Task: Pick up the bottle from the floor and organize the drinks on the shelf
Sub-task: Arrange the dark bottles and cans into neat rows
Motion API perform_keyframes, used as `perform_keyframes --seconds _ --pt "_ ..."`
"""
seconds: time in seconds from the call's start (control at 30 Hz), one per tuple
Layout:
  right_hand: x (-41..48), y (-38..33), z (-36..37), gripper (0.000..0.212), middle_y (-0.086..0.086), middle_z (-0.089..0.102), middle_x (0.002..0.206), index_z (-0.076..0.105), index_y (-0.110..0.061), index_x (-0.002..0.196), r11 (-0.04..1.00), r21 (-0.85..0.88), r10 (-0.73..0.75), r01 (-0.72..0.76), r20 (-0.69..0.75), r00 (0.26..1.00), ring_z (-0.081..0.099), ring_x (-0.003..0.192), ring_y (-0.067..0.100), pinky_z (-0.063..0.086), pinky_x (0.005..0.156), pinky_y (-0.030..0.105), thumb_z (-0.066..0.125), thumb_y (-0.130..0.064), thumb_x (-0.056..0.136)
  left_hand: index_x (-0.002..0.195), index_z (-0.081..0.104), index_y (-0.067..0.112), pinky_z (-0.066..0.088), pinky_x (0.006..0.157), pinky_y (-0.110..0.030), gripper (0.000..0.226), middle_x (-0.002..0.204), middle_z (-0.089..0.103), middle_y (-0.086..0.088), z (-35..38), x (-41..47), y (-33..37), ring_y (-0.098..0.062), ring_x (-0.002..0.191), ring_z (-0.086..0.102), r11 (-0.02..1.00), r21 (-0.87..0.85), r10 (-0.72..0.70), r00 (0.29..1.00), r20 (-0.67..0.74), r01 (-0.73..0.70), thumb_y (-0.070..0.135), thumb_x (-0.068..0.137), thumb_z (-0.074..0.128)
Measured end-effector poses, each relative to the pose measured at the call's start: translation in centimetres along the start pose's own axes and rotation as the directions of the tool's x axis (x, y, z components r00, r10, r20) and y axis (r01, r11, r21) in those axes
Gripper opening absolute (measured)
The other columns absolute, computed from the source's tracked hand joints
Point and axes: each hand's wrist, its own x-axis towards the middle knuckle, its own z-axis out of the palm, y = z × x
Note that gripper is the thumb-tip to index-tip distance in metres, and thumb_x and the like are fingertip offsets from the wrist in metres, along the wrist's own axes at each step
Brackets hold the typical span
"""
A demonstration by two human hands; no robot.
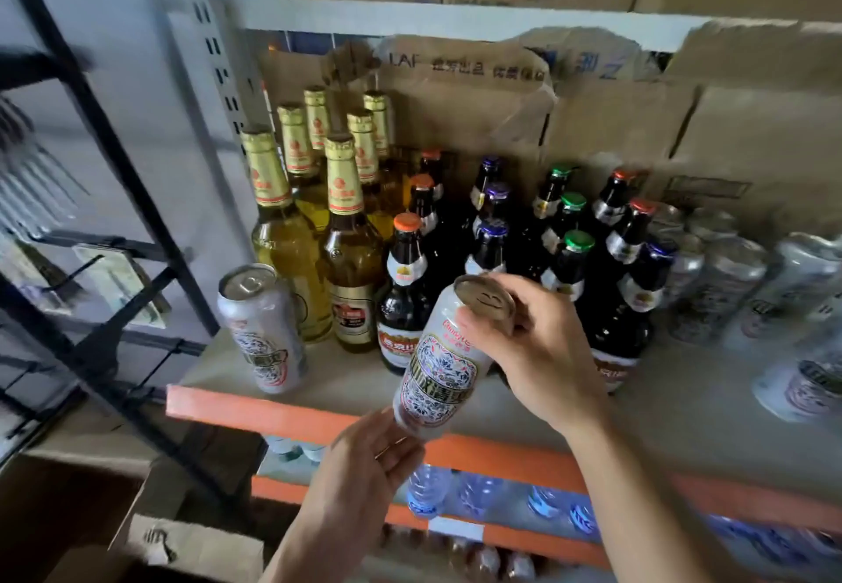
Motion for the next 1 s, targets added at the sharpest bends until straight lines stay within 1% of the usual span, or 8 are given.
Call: perform_keyframes --seconds 0.07,0.2,0.37,0.53,0.73,0.83,0.93,1.0 --pt "-0.9 0.3 -1.8 0.037 -0.008 0.071 0.084 0.067 -0.023 0.099 0.999 -0.032 0.004 -0.006 -0.041 0.999 0.066 0.079 0.010 0.052 0.073 0.037 0.069 -0.049 0.073 0.065 0.075 0.005 0.051 0.069 -0.035 0.037 0.071 0.073 -0.012 1.5 0.0 -1.0 -0.021 0.063 0.072 0.999 0.033 -0.031 0.998 0.052 0.029 0.012 0.089 0.047" --pt "-2.6 1.2 -5.3 0.047 -0.009 0.072 0.089 0.066 -0.022 0.104 0.996 -0.081 0.020 -0.036 -0.187 0.982 0.067 0.084 0.007 0.053 0.077 0.034 0.070 -0.053 0.069 0.083 0.066 0.001 0.054 0.060 -0.033 0.026 0.072 0.072 -0.013 4.9 0.1 -3.3 -0.024 0.061 0.069 0.988 0.087 -0.132 0.988 0.083 0.125 0.015 0.092 0.046" --pt "-4.6 2.3 -9.2 0.048 -0.011 0.073 0.086 0.064 -0.024 0.098 0.995 -0.062 0.049 -0.078 -0.376 0.925 0.068 0.079 0.003 0.052 0.072 0.026 0.070 -0.057 0.063 0.086 0.065 -0.002 0.057 0.056 -0.031 0.024 0.071 0.071 -0.015 9.1 -0.2 -6.0 -0.023 0.059 0.068 0.970 0.160 -0.208 0.967 0.148 0.184 0.012 0.091 0.046" --pt "-5.5 3.0 -13.0 0.040 -0.013 0.072 0.084 0.065 -0.027 0.094 0.989 -0.091 0.065 -0.114 -0.424 0.904 0.067 0.077 0.003 0.053 0.071 0.027 0.068 -0.055 0.066 0.083 0.065 -0.001 0.053 0.067 -0.034 0.022 0.071 0.071 -0.017 12.8 -1.0 -7.8 -0.024 0.058 0.067 0.949 0.224 -0.268 0.943 0.196 0.223 0.009 0.091 0.046" --pt "-5.5 4.0 -17.0 0.043 -0.013 0.072 0.082 0.069 -0.025 0.092 0.983 -0.116 0.075 -0.144 -0.461 0.884 0.067 0.073 -0.002 0.050 0.062 0.013 0.067 -0.057 0.065 0.093 0.062 -0.001 0.049 0.070 -0.034 0.022 0.074 0.070 -0.017 16.1 -1.1 -9.5 -0.021 0.058 0.066 0.935 0.265 -0.301 0.923 0.239 0.236 0.005 0.091 0.041" --pt "-5.1 4.9 -19.1 0.050 -0.006 0.072 0.085 0.070 -0.024 0.093 0.964 -0.175 0.098 -0.202 -0.472 0.876 0.067 0.079 0.006 0.051 0.070 0.022 0.064 -0.063 0.063 0.088 0.063 0.003 0.048 0.073 -0.034 0.024 0.072 0.073 -0.012 17.6 -0.6 -10.4 -0.021 0.064 0.068 0.924 0.285 -0.325 0.916 0.237 0.254 0.002 0.091 0.040" --pt "-4.7 5.8 -21.0 0.043 -0.014 0.072 0.082 0.069 -0.030 0.087 0.951 -0.183 0.143 -0.251 -0.460 0.876 0.067 0.076 0.000 0.049 0.067 0.018 0.064 -0.065 0.062 0.092 0.064 0.006 0.048 0.072 -0.030 0.024 0.077 0.073 -0.009 18.9 0.1 -11.4 -0.020 0.073 0.064 0.909 0.320 -0.350 0.904 0.244 0.265 0.000 0.089 0.041" --pt "-4.5 6.5 -22.0 0.044 -0.013 0.073 0.082 0.070 -0.031 0.090 0.945 -0.178 0.173 -0.275 -0.442 0.880 0.068 0.078 0.002 0.051 0.069 0.024 0.065 -0.066 0.062 0.096 0.064 0.007 0.049 0.067 -0.026 0.024 0.085 0.067 -0.008 19.5 0.6 -12.2 -0.017 0.071 0.058 0.899 0.352 -0.364 0.890 0.274 0.260 0.000 0.087 0.043"
